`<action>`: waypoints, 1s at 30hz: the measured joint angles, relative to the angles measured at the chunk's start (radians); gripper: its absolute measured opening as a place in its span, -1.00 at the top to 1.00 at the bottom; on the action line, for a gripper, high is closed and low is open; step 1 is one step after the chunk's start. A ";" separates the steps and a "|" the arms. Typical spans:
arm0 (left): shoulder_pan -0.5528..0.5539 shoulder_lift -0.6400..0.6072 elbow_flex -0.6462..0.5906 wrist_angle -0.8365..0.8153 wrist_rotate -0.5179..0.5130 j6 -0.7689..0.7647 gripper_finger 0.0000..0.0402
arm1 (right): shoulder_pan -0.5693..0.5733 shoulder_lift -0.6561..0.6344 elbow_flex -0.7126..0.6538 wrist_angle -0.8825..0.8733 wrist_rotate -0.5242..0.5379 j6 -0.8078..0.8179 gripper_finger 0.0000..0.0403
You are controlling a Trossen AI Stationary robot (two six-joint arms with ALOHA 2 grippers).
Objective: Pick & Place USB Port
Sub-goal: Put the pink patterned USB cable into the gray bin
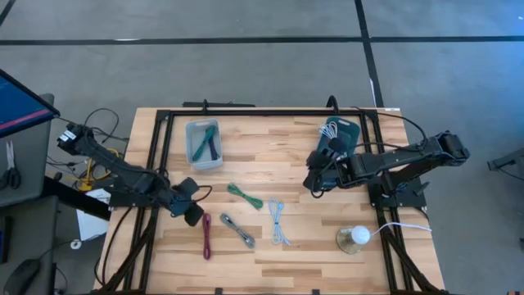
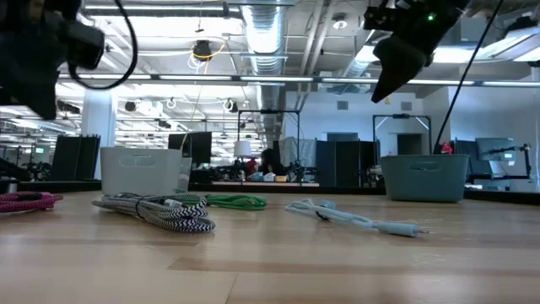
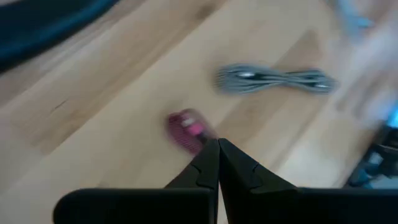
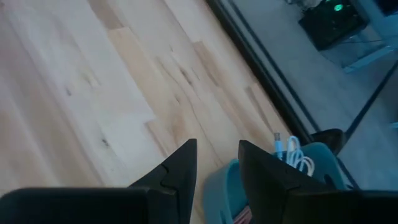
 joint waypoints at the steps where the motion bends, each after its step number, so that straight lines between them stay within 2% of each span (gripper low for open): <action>1: 0.005 0.000 0.000 -0.019 0.012 -0.019 0.98 | 0.000 0.000 0.000 -0.002 0.009 0.000 0.45; 7: 0.015 -0.002 0.000 0.028 0.079 -0.026 0.95 | 0.000 0.000 0.000 -0.008 0.087 0.000 0.45; 14: 0.015 -0.002 0.000 0.135 0.069 -0.025 0.95 | -0.010 0.000 0.000 0.004 0.178 0.016 0.45; 20: 0.031 0.028 -0.002 0.118 0.000 -0.208 0.90 | -0.058 0.000 0.000 0.018 0.204 0.011 0.45; 30: 0.081 0.164 -0.003 0.012 0.292 -0.223 0.61 | -0.073 0.000 0.000 0.021 0.180 0.034 0.45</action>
